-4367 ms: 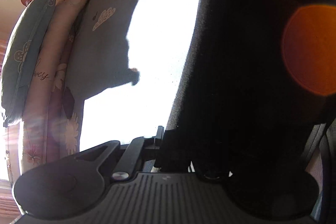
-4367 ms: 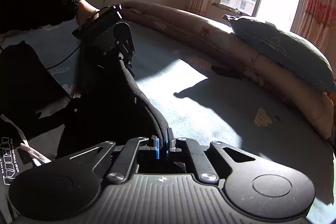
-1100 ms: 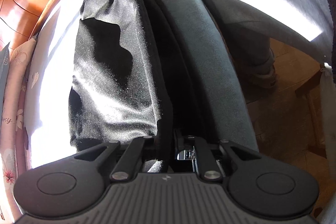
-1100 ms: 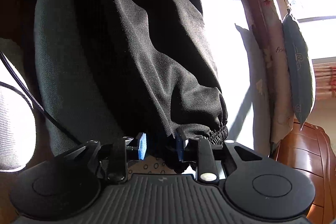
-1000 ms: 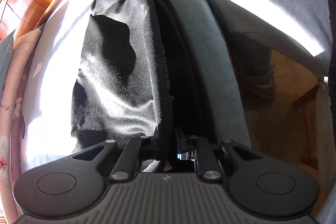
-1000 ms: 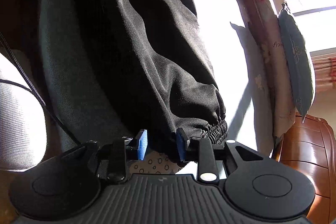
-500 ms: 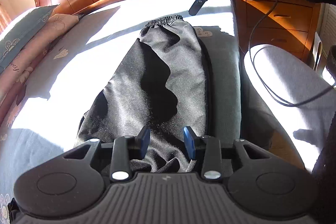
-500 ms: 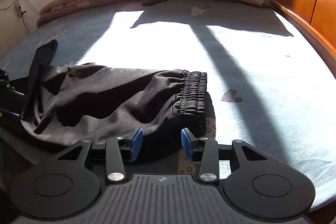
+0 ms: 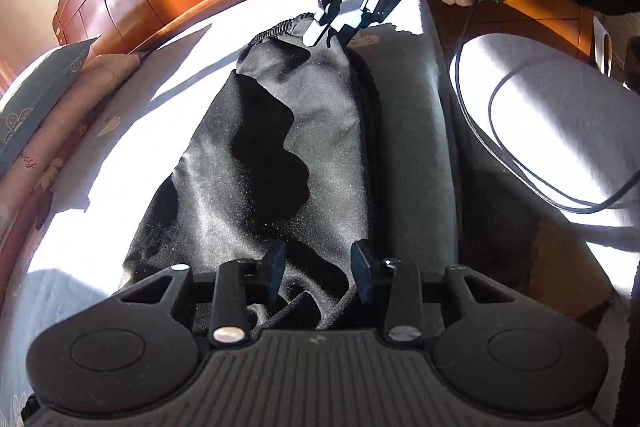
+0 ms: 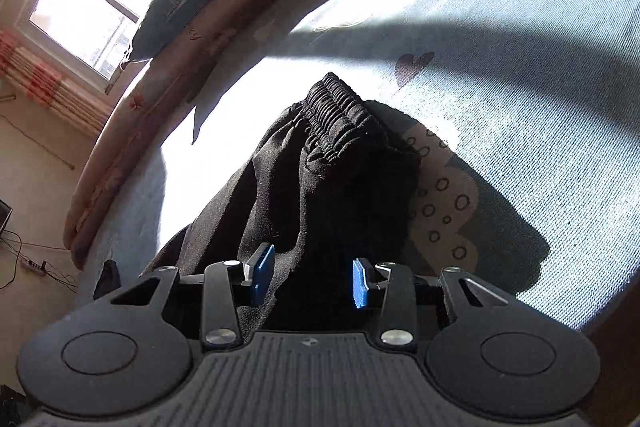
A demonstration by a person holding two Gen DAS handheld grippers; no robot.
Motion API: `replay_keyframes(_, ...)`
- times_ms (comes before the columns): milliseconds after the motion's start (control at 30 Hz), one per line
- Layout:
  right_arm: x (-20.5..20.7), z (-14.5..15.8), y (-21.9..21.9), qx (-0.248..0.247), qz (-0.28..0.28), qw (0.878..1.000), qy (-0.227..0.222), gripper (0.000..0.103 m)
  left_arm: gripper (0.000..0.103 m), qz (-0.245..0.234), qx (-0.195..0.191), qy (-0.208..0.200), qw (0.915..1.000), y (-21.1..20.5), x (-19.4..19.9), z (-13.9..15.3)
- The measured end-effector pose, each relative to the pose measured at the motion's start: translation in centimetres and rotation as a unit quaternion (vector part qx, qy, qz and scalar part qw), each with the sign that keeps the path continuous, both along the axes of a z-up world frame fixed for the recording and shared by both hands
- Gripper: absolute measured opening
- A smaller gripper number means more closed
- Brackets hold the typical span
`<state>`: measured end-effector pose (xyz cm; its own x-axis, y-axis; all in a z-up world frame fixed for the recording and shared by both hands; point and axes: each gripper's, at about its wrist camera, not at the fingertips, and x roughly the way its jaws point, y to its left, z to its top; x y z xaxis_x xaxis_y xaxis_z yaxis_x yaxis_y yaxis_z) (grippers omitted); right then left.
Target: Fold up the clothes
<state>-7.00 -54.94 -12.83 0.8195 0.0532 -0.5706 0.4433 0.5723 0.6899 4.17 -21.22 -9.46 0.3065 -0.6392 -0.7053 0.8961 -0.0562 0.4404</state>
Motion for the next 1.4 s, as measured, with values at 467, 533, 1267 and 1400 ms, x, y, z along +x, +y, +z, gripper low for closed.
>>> replay_keyframes(467, 0.8, 0.1, 0.9, 0.013, -0.021, 1.0, -0.018, 0.013, 0.033, -0.037, 0.035, -0.035, 0.9981, -1.7, -3.7, -1.7)
replay_keyframes(533, 0.8, 0.0, 0.8, 0.016, -0.02, 0.999, -0.019, 0.013, 0.034, -0.035, 0.034, -0.031, 0.9984, -1.0, -3.6, -1.1)
replay_keyframes(1267, 0.8, -1.2, 0.9, 0.025, -0.014, 0.999, -0.033, 0.008, 0.001, -0.162, 0.262, -0.12, 0.9437, 1.8, 0.0, -1.2)
replay_keyframes(1400, 0.2, -0.2, 1.4, 0.023, -0.016, 0.998, -0.054, 0.006, 0.001, -0.137, 0.238, -0.112, 0.9551, 2.5, 0.3, 1.0)
